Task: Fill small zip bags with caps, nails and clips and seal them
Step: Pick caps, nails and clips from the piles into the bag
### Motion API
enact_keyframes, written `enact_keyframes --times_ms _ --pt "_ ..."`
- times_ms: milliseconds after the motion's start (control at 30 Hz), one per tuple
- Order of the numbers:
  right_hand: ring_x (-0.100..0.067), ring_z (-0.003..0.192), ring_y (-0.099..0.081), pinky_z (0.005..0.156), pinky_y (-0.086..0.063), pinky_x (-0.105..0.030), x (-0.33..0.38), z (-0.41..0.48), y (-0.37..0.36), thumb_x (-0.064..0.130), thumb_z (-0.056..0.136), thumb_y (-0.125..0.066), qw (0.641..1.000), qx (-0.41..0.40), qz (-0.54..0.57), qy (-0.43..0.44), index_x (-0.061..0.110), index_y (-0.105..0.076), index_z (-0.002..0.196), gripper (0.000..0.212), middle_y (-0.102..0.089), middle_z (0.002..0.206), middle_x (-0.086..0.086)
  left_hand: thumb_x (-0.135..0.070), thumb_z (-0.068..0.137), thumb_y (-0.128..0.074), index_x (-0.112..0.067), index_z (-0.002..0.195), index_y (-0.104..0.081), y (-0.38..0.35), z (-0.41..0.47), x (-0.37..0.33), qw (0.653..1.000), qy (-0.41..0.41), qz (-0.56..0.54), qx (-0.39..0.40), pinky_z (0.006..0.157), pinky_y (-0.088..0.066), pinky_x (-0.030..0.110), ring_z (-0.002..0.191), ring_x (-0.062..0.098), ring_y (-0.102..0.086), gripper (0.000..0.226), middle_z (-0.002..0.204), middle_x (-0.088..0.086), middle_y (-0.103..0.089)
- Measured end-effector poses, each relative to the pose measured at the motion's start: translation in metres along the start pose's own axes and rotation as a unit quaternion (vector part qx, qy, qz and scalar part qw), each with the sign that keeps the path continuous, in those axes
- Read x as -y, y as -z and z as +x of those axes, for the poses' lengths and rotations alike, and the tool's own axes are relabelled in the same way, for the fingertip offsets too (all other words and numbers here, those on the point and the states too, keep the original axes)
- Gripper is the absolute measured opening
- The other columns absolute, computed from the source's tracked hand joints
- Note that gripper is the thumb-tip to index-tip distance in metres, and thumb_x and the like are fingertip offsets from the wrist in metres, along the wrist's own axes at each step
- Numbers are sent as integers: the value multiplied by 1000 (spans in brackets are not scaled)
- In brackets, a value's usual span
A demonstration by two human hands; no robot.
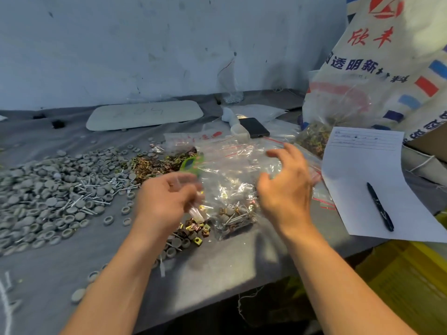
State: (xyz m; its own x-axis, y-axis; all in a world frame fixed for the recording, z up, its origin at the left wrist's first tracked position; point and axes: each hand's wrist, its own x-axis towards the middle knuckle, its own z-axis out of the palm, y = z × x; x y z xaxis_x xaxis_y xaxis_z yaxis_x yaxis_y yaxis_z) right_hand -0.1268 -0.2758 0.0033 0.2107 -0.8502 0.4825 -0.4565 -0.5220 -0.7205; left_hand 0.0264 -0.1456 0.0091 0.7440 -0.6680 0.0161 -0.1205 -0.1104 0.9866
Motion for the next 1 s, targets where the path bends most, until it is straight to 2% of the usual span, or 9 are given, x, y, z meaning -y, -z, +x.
enact_keyframes --times_ms 67,133,233,367,467,567,733,867,1000 --pt "-10 124 -57 107 -36 -17 27 -15 -11 14 86 -73 996 60 49 44 24 -74 113 29 -67 131 6 3 86 -76 -2 88 -77 -4 -2 3 1000 -3 3 7 52 -55 24 55 15 -68 6 75 13 -77" --pt "-1 97 -62 87 -49 -18 47 -26 -22 24 84 -75 985 141 90 30 30 -78 96 14 -74 103 16 3 86 -77 0 86 -77 -3 -2 5 1000 3 -14 9 60 -58 32 57 22 -67 3 70 17 -75" --pt "-5 74 -63 67 -49 -22 58 -32 -34 25 79 -75 969 207 128 -33 30 -78 83 7 -71 73 14 0 87 -77 0 82 -77 7 -1 8 1000 -8 -23 8 46 -51 24 48 16 -65 5 61 13 -71" --pt "-13 87 -75 86 -61 -39 63 -27 -40 17 80 -83 912 282 266 -137 26 -78 103 25 -79 87 5 -2 91 -72 -6 80 -81 24 -2 9 997 6 -52 59 63 -53 31 62 22 -65 15 72 18 -74" --pt "-18 78 -74 79 -62 -42 65 -24 -45 7 79 -84 906 294 279 -123 17 -81 87 13 -79 80 -2 -1 84 -74 -6 92 -82 40 -8 8 984 36 -78 158 77 -49 42 79 31 -62 12 89 32 -72" --pt "-22 72 -72 75 -61 -46 72 -24 -55 2 81 -78 922 291 243 -83 17 -81 78 16 -77 74 -2 -7 81 -74 -12 103 -82 62 -12 6 972 59 -52 222 63 -52 25 74 21 -67 23 89 29 -72" --pt "-5 66 -66 69 -57 -32 82 -31 -72 7 82 -80 942 281 185 -18 24 -81 78 17 -75 71 6 -9 93 -69 -13 68 -77 95 -13 11 976 83 72 188 52 -50 21 60 17 -69 27 65 11 -69" --pt "0 80 -60 72 -46 -21 98 -48 -85 33 81 -86 984 156 69 52 32 -72 78 15 -67 81 18 -11 91 -73 -14 67 -80 109 -13 15 993 79 51 69 50 -49 18 57 14 -67 25 68 9 -74" --pt "2 54 -56 53 -38 -12 122 -65 -100 39 87 -77 937 292 193 18 24 -77 71 21 -67 60 16 -3 83 -75 -16 58 -78 121 -17 15 997 46 49 -40 47 -46 17 50 11 -62 29 61 8 -72"
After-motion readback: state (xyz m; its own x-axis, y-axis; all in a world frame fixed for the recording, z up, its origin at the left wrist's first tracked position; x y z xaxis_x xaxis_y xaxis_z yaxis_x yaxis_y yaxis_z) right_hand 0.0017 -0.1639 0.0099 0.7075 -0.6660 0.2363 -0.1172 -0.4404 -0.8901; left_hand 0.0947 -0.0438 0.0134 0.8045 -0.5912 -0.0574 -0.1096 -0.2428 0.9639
